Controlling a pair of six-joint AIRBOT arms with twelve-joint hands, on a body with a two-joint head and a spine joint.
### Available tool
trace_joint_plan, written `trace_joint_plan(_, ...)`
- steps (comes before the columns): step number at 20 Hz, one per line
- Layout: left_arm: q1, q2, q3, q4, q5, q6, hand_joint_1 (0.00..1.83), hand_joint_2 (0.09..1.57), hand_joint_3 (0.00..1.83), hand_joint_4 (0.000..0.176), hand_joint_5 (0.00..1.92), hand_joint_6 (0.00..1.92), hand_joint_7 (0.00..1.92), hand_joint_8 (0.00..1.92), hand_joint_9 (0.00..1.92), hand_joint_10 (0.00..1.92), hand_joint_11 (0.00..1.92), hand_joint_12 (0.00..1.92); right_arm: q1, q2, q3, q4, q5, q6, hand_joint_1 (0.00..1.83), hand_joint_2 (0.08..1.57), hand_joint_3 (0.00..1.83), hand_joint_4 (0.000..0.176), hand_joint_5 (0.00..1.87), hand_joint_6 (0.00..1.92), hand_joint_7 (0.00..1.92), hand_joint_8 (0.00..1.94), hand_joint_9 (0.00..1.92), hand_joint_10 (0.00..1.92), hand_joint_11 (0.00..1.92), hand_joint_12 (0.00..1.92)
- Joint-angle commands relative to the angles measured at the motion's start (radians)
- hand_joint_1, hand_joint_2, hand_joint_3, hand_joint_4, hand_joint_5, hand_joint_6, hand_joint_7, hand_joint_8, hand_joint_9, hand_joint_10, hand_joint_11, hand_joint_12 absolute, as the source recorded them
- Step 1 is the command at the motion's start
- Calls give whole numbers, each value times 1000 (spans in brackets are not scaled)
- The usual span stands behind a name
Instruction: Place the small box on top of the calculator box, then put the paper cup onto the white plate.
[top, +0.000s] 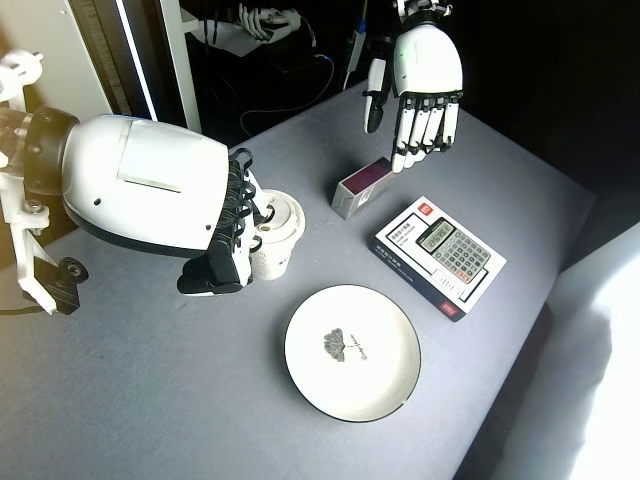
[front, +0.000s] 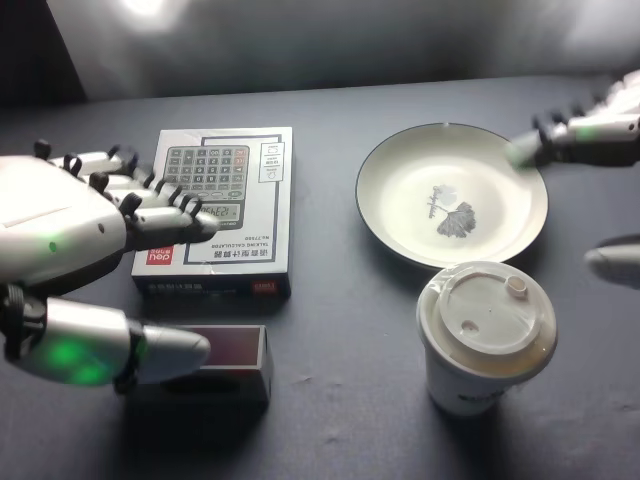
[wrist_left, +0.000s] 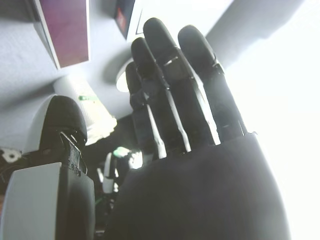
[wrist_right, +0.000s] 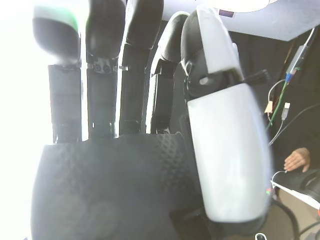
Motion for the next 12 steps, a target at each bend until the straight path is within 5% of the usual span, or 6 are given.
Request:
trace_joint_plan(1,-10,6,-1,0,-98,0,0,1113,9,0,249,7,257,10,234,17,0,547,10,12,-2,29,88,1,0,1259,13,0,137,1,160,3,147,15,0,504)
trace_joint_plan(8,-29,6,-1,-11,-57,1,0,1129,2,0,266,6,285,10,261,10,0,617,11,12,-3,29,87,2,0,1267,2,0,152,1,190,1,186,6,0,565)
trace_joint_plan(9,-38,6,0,-11,-52,11,0,1126,0,0,214,6,230,8,204,8,0,486,11,12,-3,29,87,6,0,1274,3,0,124,0,151,0,157,1,0,508)
trace_joint_plan(12,-58,6,-2,-78,-45,89,126,1094,0,0,224,4,260,8,249,13,0,616,15,13,-11,37,68,72,0,1276,0,0,129,8,167,10,163,15,0,512)
